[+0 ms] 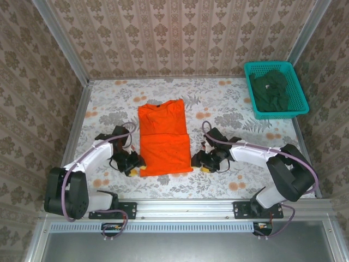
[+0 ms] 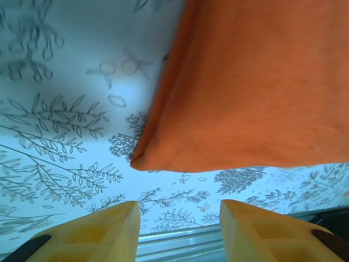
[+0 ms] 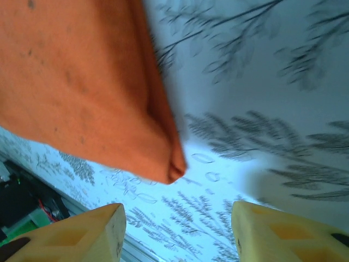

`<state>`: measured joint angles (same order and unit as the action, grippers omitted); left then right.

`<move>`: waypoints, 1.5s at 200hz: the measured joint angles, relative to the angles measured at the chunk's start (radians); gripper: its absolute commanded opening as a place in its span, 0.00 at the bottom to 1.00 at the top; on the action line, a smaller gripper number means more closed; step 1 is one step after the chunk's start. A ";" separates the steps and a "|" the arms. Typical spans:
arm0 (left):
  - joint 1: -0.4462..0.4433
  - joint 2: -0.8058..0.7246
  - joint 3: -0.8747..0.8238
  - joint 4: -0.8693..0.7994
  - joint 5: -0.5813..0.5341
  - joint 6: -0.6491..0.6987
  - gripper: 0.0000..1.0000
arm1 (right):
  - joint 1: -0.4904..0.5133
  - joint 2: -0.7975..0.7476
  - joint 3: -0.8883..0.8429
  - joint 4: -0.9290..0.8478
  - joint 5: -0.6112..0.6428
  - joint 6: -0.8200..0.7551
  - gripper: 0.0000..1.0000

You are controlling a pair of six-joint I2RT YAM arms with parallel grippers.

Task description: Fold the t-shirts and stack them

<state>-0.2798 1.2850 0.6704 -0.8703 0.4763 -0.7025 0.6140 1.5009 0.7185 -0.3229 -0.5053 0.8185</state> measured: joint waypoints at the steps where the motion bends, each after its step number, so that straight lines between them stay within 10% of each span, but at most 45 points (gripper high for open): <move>1: 0.000 0.000 -0.004 0.002 0.001 -0.002 0.42 | 0.002 0.000 0.000 0.001 0.000 0.000 0.54; 144: 0.027 -0.089 -0.197 0.238 0.022 -0.188 0.28 | 0.050 0.119 0.067 0.037 0.004 0.022 0.44; 258: 0.051 0.001 -0.165 0.220 0.037 -0.165 0.00 | 0.053 0.185 0.121 -0.018 0.027 0.016 0.00; 300: 0.015 0.023 -0.123 0.188 -0.010 -0.118 0.00 | 0.053 0.183 0.126 -0.032 0.035 -0.007 0.00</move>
<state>-0.2646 1.3079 0.5476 -0.6823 0.4660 -0.8204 0.6666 1.6840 0.8444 -0.3546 -0.4698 0.8116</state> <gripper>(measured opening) 0.042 0.067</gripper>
